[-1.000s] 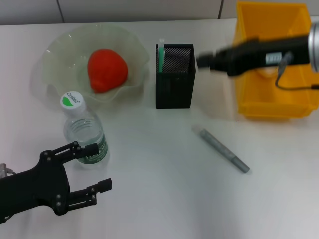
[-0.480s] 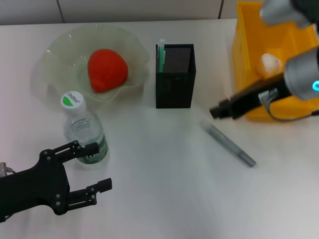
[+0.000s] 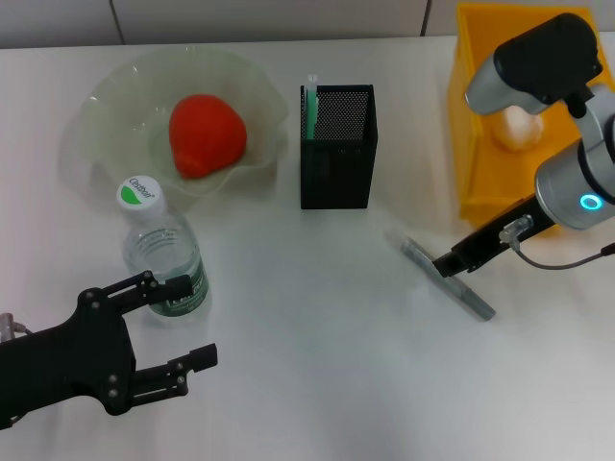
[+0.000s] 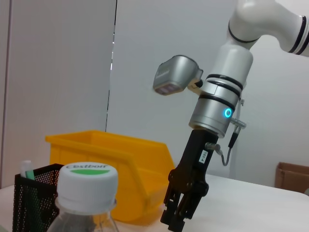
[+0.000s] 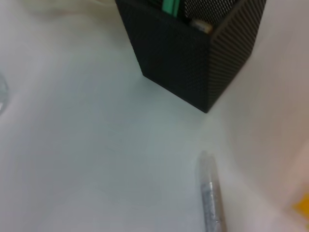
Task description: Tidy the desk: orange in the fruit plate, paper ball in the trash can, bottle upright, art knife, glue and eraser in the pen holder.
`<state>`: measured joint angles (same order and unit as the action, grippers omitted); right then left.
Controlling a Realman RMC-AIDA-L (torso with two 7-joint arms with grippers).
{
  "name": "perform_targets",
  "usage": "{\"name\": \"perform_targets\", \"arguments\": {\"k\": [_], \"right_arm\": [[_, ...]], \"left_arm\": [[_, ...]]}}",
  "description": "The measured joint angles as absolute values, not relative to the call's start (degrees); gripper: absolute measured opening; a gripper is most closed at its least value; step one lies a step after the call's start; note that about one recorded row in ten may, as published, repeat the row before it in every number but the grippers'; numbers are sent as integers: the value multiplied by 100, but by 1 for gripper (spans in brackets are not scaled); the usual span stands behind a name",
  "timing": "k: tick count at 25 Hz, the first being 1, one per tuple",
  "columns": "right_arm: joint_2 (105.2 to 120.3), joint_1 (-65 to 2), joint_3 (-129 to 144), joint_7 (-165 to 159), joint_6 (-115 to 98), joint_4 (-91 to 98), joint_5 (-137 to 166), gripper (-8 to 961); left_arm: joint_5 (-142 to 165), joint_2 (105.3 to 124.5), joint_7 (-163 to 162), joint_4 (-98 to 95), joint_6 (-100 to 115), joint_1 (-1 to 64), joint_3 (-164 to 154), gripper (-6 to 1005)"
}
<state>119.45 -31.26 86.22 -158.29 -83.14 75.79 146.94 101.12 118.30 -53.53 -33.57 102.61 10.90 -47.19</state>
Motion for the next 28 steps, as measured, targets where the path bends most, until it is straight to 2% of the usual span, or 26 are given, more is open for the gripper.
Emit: {"name": "perform_targets", "arguments": {"k": [22, 28], "right_arm": [[11961, -3695, 8972, -15880, -8004, 6458, 14819, 332], [11964, -3567, 8988, -15866, -8033, 6757, 14710, 154]], "left_arm": [[10116, 11830, -5353, -3358, 10232, 1063, -4720, 783], [10116, 11830, -5353, -3357, 10241, 1070, -4720, 783]]}}
